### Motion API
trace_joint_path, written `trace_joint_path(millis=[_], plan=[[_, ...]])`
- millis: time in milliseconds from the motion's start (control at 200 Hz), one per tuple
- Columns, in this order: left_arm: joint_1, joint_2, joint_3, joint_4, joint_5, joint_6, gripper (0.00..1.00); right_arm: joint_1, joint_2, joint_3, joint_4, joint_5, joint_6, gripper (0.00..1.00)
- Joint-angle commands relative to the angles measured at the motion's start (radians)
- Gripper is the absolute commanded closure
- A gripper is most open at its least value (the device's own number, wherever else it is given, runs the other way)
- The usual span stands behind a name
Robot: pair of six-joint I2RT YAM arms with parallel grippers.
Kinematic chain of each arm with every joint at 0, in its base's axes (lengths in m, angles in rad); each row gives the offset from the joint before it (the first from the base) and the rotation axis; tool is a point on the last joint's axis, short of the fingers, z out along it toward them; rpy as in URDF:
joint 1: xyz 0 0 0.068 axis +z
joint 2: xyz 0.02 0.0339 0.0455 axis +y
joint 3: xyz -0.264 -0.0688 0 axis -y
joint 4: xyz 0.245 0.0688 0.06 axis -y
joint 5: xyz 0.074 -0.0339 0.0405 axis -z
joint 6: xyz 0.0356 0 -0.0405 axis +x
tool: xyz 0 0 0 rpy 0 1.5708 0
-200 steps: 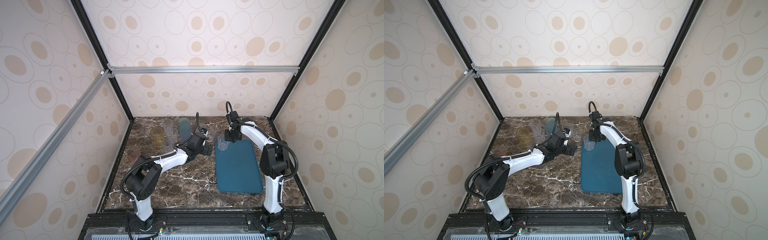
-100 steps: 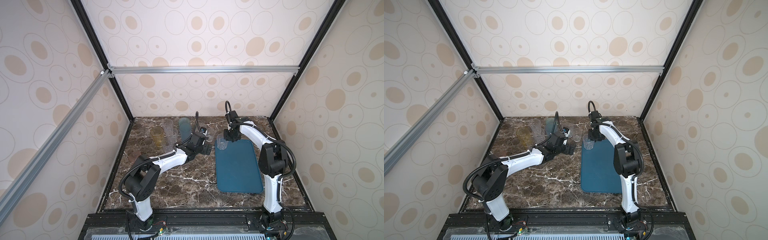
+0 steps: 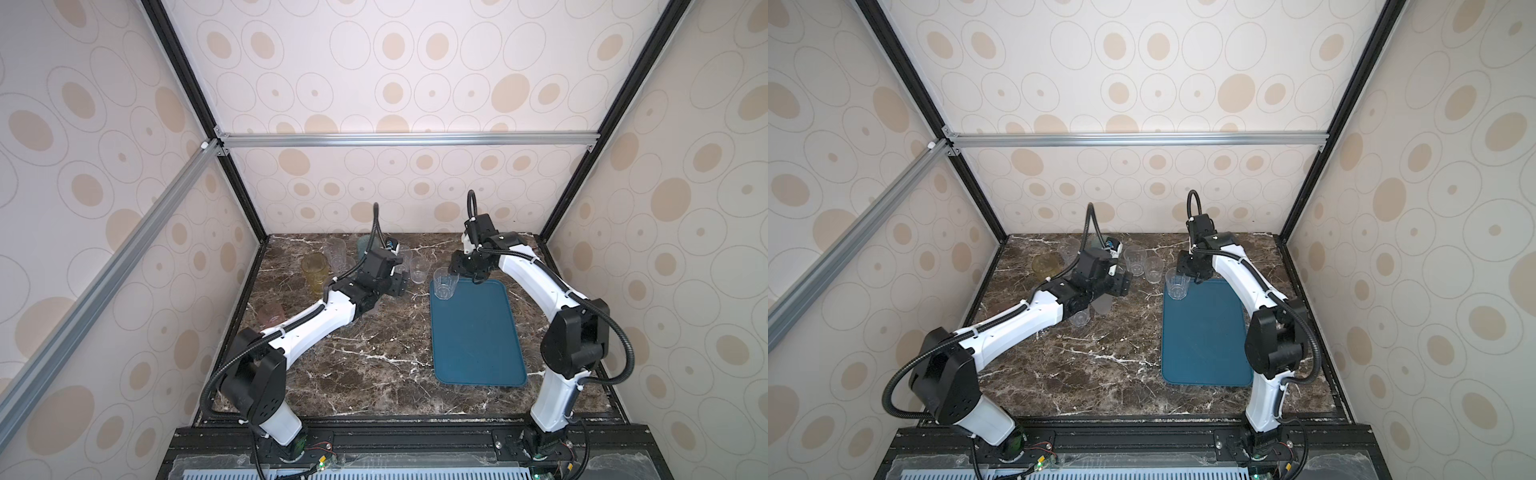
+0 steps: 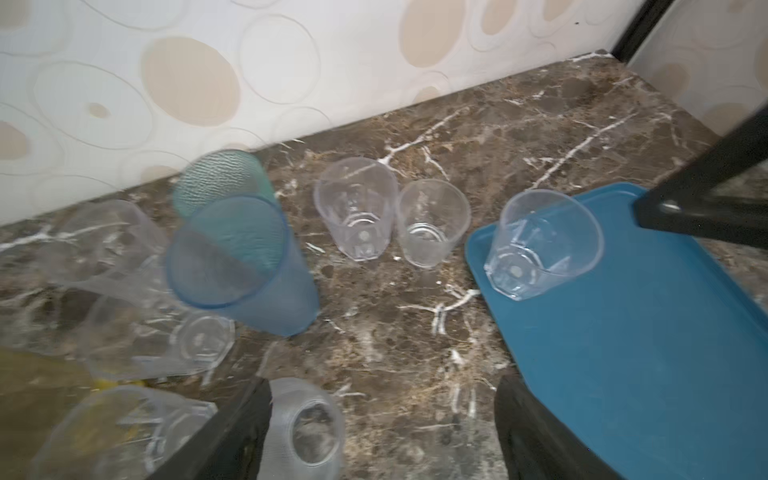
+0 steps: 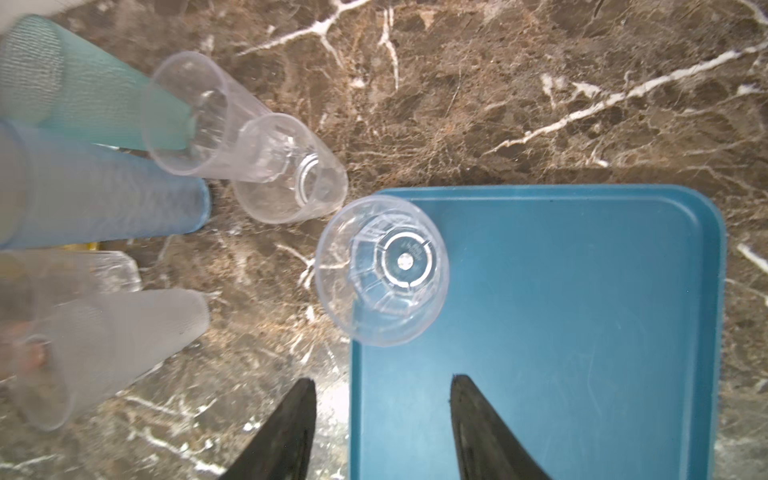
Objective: Place the glasses into the tray
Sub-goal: Place the glass on the tray, then pick up the glass from the middle-left of the table.
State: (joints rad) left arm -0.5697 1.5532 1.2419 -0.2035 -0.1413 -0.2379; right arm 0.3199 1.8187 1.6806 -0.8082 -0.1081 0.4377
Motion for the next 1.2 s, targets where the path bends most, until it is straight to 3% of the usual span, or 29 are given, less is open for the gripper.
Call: trace_joint_path(millis=[0, 200, 490, 1195], plan=[[0.086, -0.083, -0.047, -0.121, 0.038, -0.027, 0.21, 0.026, -0.030, -0.069, 0.042, -0.045, 0.061, 0.45], [0.217, -0.198, -0.175, -0.187, 0.054, -0.066, 0.20, 0.086, -0.006, -0.065, 0.023, -0.021, 0.064, 0.46], [0.373, -0.184, -0.283, -0.104, 0.248, -0.119, 0.29, 0.176, 0.039, -0.016, -0.024, 0.025, 0.048, 0.48], [0.404, -0.079, -0.334, -0.045, 0.254, -0.084, 0.64, 0.242, 0.046, -0.027, -0.033, 0.054, 0.058, 0.50]])
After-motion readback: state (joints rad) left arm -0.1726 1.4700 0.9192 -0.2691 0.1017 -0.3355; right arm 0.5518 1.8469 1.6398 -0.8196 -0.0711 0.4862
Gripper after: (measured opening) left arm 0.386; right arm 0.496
